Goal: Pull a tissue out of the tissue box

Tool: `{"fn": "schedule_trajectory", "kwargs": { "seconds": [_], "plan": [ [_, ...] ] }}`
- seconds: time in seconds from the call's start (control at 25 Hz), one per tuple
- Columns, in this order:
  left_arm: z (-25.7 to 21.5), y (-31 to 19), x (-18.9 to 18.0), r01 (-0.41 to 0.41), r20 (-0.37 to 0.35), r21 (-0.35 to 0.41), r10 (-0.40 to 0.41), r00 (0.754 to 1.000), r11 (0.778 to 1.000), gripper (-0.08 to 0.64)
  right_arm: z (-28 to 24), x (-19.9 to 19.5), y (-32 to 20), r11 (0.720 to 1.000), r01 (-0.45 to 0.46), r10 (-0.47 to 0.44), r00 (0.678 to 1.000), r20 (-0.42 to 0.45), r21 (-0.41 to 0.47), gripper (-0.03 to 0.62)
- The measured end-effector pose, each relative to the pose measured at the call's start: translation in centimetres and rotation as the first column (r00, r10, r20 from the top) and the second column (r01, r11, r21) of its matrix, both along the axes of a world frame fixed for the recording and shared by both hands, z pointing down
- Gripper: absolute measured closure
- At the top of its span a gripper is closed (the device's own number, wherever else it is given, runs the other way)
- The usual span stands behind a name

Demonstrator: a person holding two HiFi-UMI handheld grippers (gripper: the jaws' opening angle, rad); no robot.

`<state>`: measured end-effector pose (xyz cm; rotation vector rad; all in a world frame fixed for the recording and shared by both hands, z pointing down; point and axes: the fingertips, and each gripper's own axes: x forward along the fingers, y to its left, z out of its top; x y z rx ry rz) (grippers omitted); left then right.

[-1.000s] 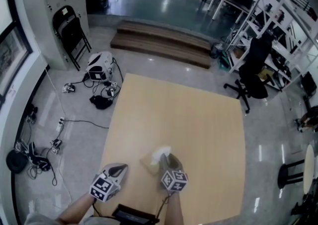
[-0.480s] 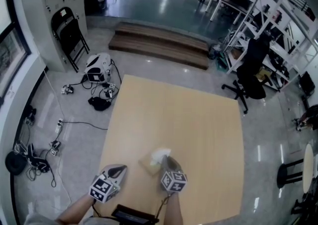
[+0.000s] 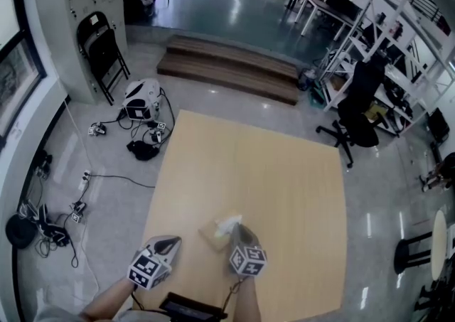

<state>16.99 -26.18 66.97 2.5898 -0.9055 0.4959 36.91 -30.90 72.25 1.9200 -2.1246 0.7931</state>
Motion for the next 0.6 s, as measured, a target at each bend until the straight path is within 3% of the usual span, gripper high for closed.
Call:
{"fn": "schedule_trajectory", "kwargs": {
  "seconds": [0.6],
  "plan": [
    [-0.3,1.0,-0.3,0.006,-0.020,0.026,-0.006,1.000,1.000,0.554,-4.8,0.7,-0.4,0.995,-0.025,0.028,0.999,-0.030,0.093,0.588]
  ]
}}
